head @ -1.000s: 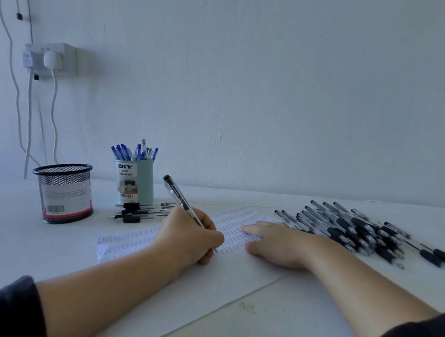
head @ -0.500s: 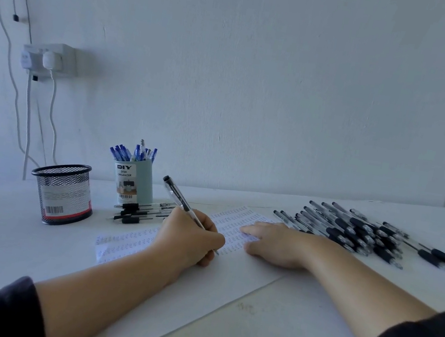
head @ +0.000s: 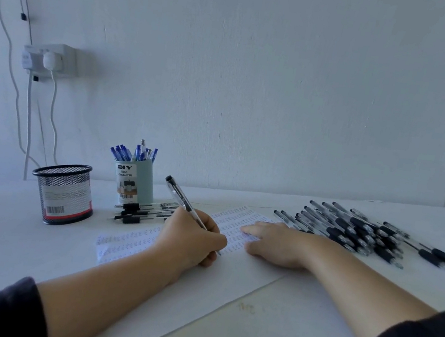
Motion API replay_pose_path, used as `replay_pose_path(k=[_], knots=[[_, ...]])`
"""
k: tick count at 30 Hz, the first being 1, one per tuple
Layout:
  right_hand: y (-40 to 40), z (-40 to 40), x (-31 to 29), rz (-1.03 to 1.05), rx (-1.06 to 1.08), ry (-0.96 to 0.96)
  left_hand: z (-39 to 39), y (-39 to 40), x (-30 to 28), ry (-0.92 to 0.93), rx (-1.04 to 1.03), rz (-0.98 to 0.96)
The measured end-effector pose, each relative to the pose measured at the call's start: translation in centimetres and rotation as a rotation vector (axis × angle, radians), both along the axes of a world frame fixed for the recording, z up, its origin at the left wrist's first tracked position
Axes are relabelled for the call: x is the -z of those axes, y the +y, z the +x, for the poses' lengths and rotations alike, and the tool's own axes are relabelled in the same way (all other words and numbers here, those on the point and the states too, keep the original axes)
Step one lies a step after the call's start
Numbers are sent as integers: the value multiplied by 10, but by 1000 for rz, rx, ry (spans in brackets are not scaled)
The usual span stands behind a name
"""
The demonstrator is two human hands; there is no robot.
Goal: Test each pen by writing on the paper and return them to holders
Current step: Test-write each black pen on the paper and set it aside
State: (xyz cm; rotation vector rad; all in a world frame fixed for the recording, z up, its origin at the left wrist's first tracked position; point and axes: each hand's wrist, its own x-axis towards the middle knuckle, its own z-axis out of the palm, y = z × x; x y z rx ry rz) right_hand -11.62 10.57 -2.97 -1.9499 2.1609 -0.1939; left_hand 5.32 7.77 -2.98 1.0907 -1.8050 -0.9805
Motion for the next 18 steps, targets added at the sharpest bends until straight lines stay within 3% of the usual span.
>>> replay_pose_path(k=[13, 18], knots=[[-2, -1, 1, 2, 3, -6, 1, -1, 1, 41, 9, 16], [1, 2, -1, 3, -2, -4, 8, -6, -9, 333, 20, 143]])
